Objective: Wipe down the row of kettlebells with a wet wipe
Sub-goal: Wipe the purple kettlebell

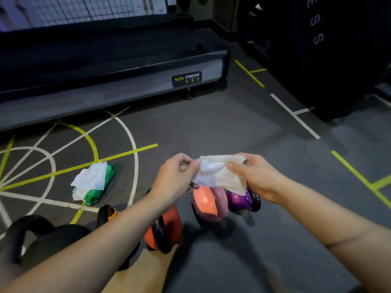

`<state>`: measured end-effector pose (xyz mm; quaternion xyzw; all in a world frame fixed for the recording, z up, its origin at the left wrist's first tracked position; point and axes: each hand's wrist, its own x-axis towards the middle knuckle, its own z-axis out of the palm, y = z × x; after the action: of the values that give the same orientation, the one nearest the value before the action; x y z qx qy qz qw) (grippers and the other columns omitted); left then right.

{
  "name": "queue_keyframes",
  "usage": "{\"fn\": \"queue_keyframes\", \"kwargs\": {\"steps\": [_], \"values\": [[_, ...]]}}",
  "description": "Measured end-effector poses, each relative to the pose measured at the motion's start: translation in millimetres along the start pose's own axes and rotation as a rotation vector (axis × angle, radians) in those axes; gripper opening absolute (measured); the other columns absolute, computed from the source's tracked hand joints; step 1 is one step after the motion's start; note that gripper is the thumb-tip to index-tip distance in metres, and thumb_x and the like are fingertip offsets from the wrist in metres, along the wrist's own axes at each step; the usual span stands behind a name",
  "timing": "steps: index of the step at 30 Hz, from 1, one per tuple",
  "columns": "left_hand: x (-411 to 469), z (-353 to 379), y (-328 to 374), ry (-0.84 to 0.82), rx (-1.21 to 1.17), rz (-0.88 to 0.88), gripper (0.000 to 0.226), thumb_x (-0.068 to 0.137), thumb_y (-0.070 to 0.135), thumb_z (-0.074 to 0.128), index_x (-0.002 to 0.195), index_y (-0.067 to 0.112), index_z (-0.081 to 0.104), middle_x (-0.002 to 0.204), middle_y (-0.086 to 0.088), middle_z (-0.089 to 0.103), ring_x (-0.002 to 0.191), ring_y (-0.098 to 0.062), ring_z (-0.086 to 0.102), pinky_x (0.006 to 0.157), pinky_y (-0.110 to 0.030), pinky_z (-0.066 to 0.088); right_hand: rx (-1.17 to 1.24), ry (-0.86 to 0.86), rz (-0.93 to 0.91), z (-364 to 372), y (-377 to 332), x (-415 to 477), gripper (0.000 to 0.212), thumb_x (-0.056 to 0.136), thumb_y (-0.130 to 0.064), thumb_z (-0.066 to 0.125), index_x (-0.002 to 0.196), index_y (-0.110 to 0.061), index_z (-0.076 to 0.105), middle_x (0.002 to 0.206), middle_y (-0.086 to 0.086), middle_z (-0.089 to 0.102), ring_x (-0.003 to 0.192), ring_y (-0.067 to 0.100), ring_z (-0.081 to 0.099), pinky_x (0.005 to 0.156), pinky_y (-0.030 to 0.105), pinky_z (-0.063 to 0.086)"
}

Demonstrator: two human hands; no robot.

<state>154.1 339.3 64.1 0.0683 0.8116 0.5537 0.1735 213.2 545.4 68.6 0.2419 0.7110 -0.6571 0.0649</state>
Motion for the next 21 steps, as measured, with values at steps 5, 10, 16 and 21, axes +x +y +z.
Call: {"fn": "queue_keyframes", "kwargs": {"steps": [5,10,16,21], "values": [[18,31,-19,-0.016,0.261,0.023,0.005,0.095,0.025,0.065,0.092,0.022,0.062,0.077,0.006,0.073,0.074,-0.013,0.070,0.070,-0.030,0.053,-0.266,0.364,0.034,-54,25,25,0.025,0.091,-0.008,0.050,0.085,-0.015,0.073,0.076,0.000,0.068,0.069,0.017,0.059,0.060,0.027,0.045],[28,61,-49,-0.115,0.560,0.052,0.023,0.092,0.029,0.068,0.112,0.021,0.062,0.112,0.000,0.057,0.111,-0.019,0.057,0.096,-0.027,0.041,-0.419,0.488,0.126,-86,66,36,0.041,0.085,-0.001,0.045,0.101,-0.022,0.076,0.091,0.008,0.074,0.081,0.025,0.066,0.068,0.025,0.048],[27,87,-54,-0.157,0.674,0.175,0.029,0.095,0.027,0.062,0.122,0.016,0.059,0.122,-0.004,0.053,0.120,-0.024,0.047,0.100,-0.028,0.034,-0.561,0.405,0.177,-86,79,57,0.033,0.087,-0.004,0.044,0.074,-0.021,0.068,0.077,0.006,0.068,0.071,0.027,0.059,0.068,0.025,0.044],[35,100,-49,-0.170,0.705,0.246,0.029,0.096,0.025,0.061,0.124,0.017,0.059,0.126,-0.001,0.052,0.120,-0.022,0.046,0.100,-0.023,0.031,-0.490,0.379,0.221,-87,83,70,0.028,0.083,-0.036,0.060,0.065,-0.017,0.069,0.074,0.001,0.071,0.080,0.026,0.067,0.080,0.031,0.054]]}}
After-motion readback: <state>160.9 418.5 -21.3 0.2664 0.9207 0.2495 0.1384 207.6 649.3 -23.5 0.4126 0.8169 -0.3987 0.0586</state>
